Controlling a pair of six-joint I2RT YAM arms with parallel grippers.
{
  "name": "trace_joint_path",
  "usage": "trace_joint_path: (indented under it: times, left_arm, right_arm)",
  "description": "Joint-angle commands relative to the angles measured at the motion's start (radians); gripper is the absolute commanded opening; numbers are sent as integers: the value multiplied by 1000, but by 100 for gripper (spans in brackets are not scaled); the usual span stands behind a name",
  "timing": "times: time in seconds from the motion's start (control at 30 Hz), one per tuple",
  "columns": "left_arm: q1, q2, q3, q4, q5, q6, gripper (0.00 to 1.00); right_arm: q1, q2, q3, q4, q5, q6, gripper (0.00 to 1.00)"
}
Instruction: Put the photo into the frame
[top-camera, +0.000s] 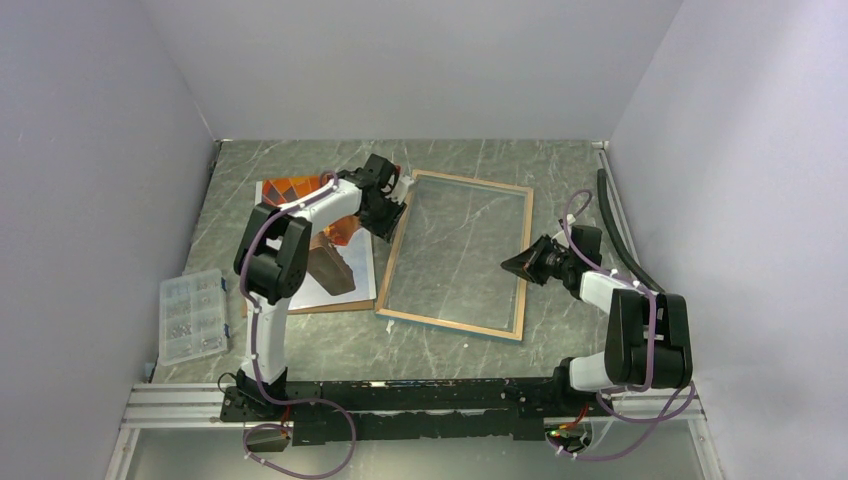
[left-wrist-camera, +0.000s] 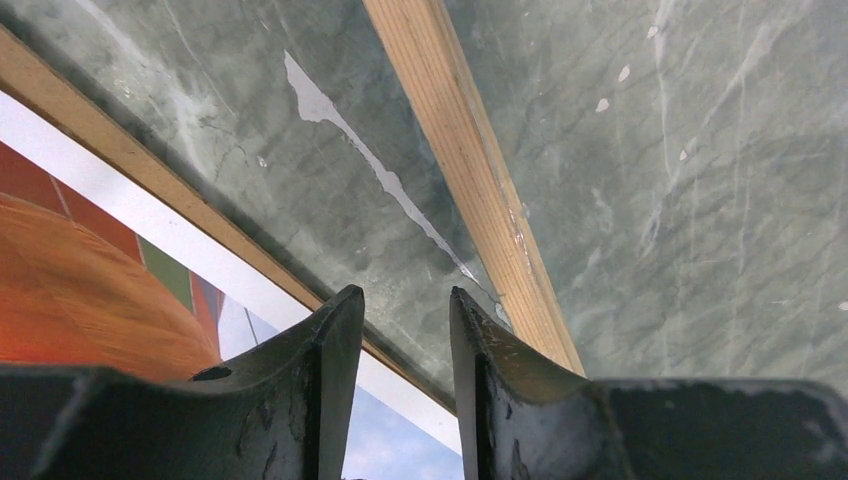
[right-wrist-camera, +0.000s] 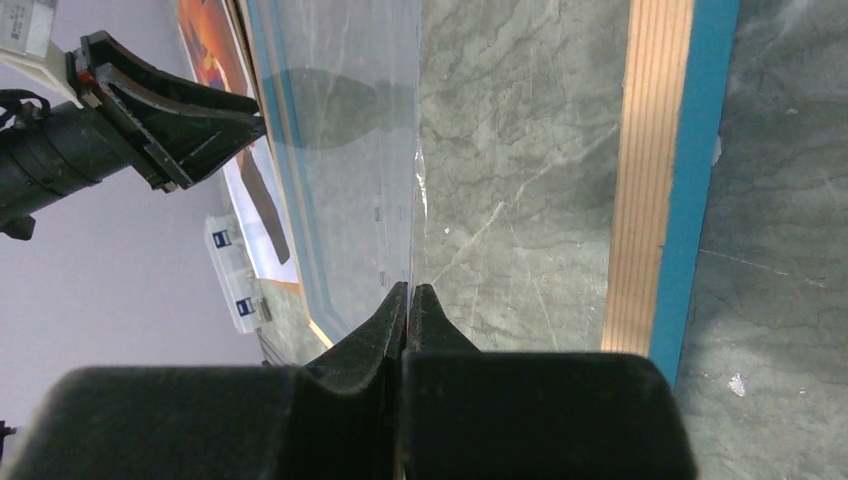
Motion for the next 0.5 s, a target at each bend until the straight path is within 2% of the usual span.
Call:
trace_joint_path:
  times: [0.0, 0.47]
  left_arm:
    - [-14, 4, -15, 23, -8, 17, 42]
    - [-18, 36, -1, 17, -4, 31, 35]
  right_arm:
    - [-6, -2, 45, 42, -11, -31, 0]
    - [-7, -41, 107, 15, -35, -76, 0]
